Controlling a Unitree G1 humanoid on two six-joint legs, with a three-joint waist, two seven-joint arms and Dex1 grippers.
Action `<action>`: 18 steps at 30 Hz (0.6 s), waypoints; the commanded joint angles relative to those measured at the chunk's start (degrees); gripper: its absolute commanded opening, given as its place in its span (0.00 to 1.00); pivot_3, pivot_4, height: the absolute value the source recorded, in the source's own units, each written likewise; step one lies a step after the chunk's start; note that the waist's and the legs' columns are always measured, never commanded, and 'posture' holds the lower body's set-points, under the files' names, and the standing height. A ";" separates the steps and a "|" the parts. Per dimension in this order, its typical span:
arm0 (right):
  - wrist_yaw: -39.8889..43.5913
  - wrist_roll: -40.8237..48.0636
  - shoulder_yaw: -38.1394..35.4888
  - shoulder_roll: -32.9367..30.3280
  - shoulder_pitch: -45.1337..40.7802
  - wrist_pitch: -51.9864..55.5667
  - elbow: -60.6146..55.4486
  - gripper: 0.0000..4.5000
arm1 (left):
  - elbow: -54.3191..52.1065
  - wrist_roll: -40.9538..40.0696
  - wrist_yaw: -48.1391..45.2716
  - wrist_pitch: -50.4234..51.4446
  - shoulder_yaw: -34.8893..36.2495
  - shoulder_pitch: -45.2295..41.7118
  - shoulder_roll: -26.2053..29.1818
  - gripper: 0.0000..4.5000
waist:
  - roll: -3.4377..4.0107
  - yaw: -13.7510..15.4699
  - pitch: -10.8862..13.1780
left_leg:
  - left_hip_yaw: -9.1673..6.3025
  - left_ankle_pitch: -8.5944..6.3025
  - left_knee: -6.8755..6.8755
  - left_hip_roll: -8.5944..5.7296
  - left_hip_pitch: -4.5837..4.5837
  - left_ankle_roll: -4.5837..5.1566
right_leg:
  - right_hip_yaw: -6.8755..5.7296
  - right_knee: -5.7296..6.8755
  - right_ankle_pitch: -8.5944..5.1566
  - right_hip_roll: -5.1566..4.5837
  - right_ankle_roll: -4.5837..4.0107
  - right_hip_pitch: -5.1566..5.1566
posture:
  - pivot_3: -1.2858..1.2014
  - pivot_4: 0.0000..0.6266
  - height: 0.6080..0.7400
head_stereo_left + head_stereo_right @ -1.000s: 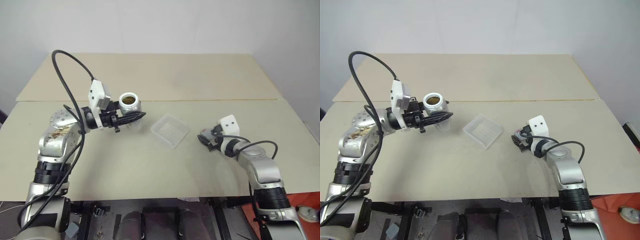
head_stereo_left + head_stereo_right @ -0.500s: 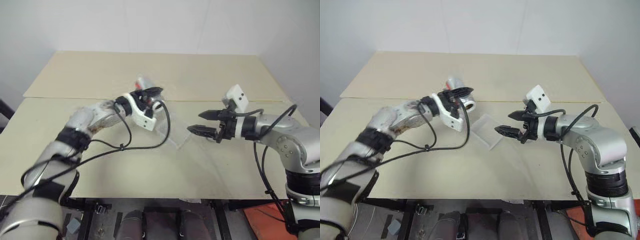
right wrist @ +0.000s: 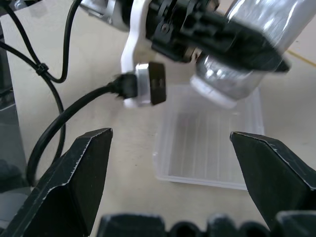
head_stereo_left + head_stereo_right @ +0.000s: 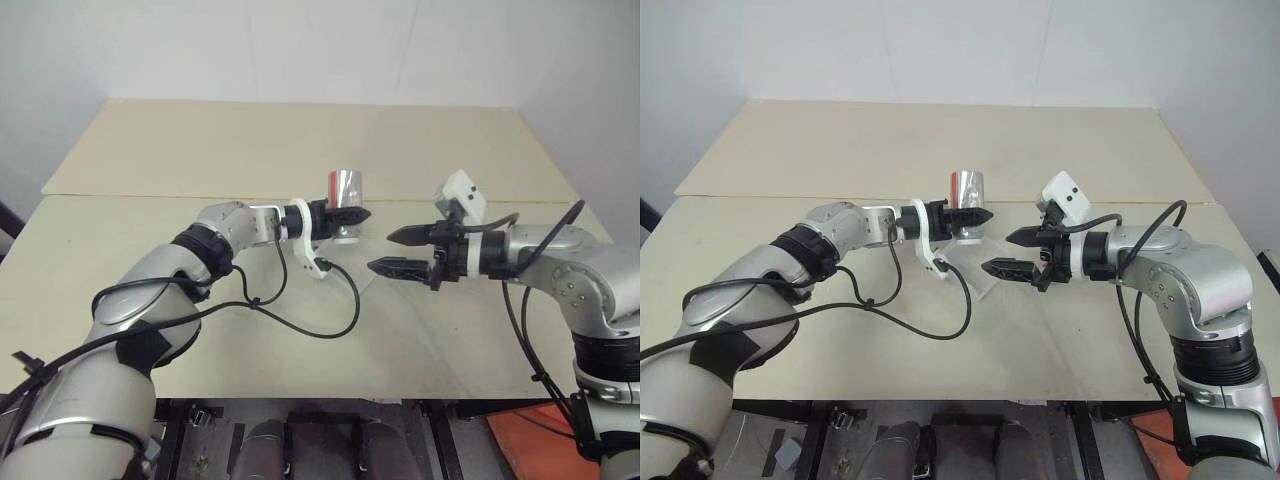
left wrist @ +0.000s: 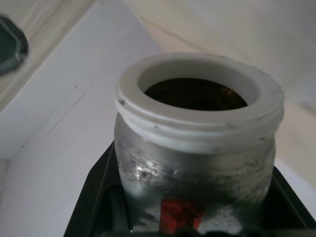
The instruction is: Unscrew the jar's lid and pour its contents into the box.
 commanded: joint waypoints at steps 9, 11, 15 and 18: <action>-1.27 0.88 -1.86 -0.22 0.36 -1.82 -2.66 0.98 | -3.08 -12.97 -4.05 -5.67 7.83 1.82 3.29 0.43 | 0.00 -0.14 0.00 | -0.04 0.00 0.03 0.01 -0.01 0.00 | 0.00 0.03 0.00 -0.02 0.00 0.00 | 0.52 0.24 1.00; -1.12 0.69 -2.32 -0.58 0.69 -2.44 -2.77 0.98 | -3.12 -23.80 -11.37 -9.23 14.49 3.66 4.71 0.43 | 0.00 -0.16 0.00 | -0.12 0.00 0.04 0.04 0.00 0.00 | 0.00 0.04 0.00 -0.03 0.00 -0.02 | 0.52 0.24 1.00; -0.96 0.33 -2.87 -1.16 1.73 -3.90 -3.15 0.98 | -5.91 -46.60 -30.06 -8.68 27.64 9.28 5.09 0.43 | 0.02 -0.36 -0.01 | -0.19 0.01 0.07 0.06 0.01 -0.02 | 0.00 0.08 0.00 -0.05 -0.01 -0.03 | 0.52 0.24 1.00; -1.36 0.49 -3.15 -0.97 2.37 -4.65 -3.64 0.98 | -15.44 -70.02 -50.26 9.36 40.11 16.77 1.28 0.43 | 0.04 -0.45 -0.02 | -0.16 0.03 0.15 0.09 0.05 -0.05 | 0.00 0.10 0.00 -0.05 -0.01 0.02 | 0.52 0.24 1.00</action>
